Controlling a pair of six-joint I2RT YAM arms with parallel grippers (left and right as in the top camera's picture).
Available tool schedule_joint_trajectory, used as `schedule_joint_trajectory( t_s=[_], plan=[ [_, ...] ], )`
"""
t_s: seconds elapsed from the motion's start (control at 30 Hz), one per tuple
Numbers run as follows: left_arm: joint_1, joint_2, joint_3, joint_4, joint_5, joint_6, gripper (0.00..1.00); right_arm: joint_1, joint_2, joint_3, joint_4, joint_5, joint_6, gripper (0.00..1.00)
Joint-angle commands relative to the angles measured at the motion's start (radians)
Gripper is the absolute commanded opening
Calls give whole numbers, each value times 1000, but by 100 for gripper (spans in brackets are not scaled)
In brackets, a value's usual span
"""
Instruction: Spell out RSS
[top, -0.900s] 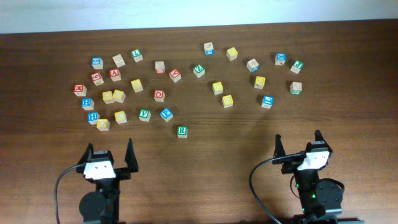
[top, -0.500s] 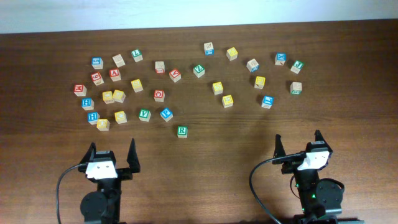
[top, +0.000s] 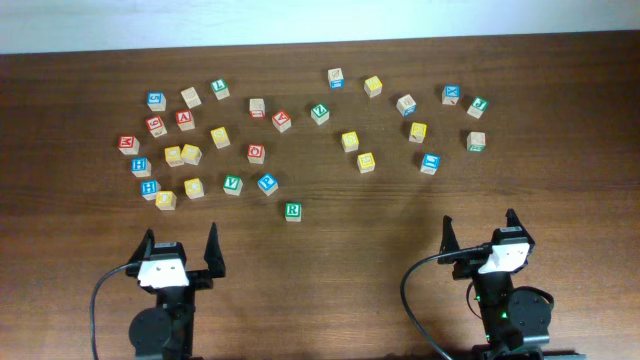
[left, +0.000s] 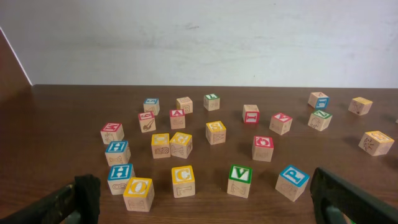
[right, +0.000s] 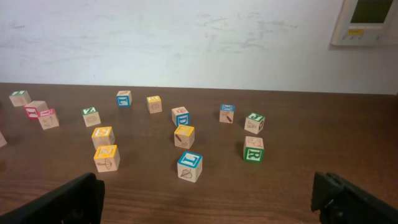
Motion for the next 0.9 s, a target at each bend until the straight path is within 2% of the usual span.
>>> schedule_joint_trajectory(
  t_s=[0.0,0.6,0.63,0.7,0.73,0.77,0.83,0.87],
  plan=[
    [-3,-5,-5,-4,0,-10,99,-7,-7,-5,-5,8,11,98],
    [-4,-5,-3,-3,5,-10,99,-7,-6,-5,-5,8,11,98],
    [-5,-5,-3,0,72,-10,99,-7,-6,-5,-5,8,11,98],
    [-13,-5,-3,41,497,-11,99,-7,-6,-5,-5,8,11,98],
    [-14,-5,-3,110,765,-10,99,-7,-6,-5,-5,8,11,98],
    [-14,-5,-3,143,917,-10,99,-7,-6,-5,-5,8,11,98],
    [-15,-5,-3,204,1048,-14,99,-7,-6,-5,-5,8,11,98],
    [-14,-5,-3,348,1034,-125,99,-7,-6,-5,-5,8,11,98]
  ],
)
